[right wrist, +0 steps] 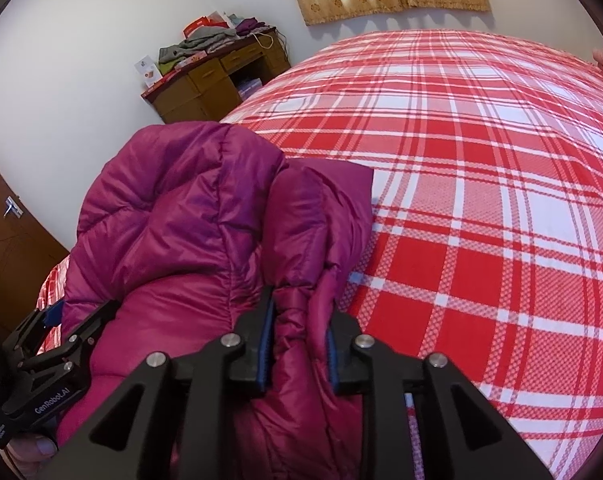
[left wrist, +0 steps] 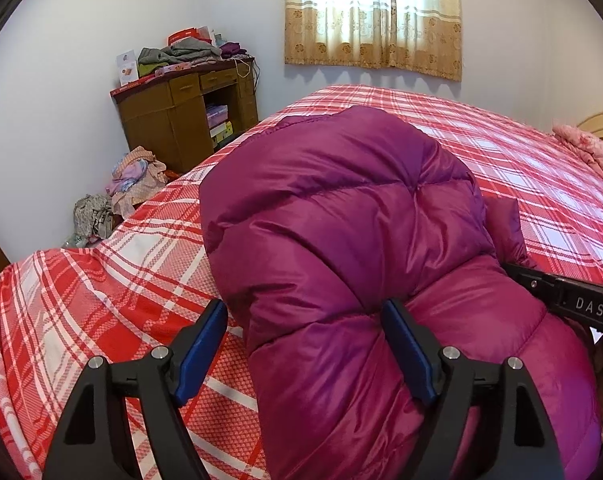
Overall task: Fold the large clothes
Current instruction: 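Lower the bundle onto the bed and open both tools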
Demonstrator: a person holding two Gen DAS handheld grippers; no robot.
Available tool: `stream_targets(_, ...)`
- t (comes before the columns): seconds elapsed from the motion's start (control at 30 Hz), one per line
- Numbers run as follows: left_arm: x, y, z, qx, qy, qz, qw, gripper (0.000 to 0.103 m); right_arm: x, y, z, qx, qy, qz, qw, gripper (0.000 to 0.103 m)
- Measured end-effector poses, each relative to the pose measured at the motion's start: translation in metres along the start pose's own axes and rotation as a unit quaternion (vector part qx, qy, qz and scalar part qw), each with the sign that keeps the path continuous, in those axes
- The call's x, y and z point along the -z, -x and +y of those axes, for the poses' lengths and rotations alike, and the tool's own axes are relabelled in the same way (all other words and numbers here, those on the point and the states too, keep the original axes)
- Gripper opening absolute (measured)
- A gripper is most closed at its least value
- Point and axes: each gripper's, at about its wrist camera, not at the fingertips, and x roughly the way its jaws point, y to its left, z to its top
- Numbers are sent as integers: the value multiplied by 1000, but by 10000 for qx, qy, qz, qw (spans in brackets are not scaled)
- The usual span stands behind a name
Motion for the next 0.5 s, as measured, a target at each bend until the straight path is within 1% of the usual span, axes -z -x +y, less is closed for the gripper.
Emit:
stream_targets(0.17,2,-2,2,24,59,-32,10000,81,1,-3,0,37,8,6,10000,30)
stream_targets(0.4,4,-5,4,19,86,-49,9999,82,3,-3,3,139,82,-7,9999,31)
stream_targets(0.43,4,-4,4,16,84,-40,10000,82,3,-3,4,158,99,0,9998,32)
stream_targets(0.5,2,-1,5,-35,54,-10,10000,82,2,-3,5,274,145,32,9995,38)
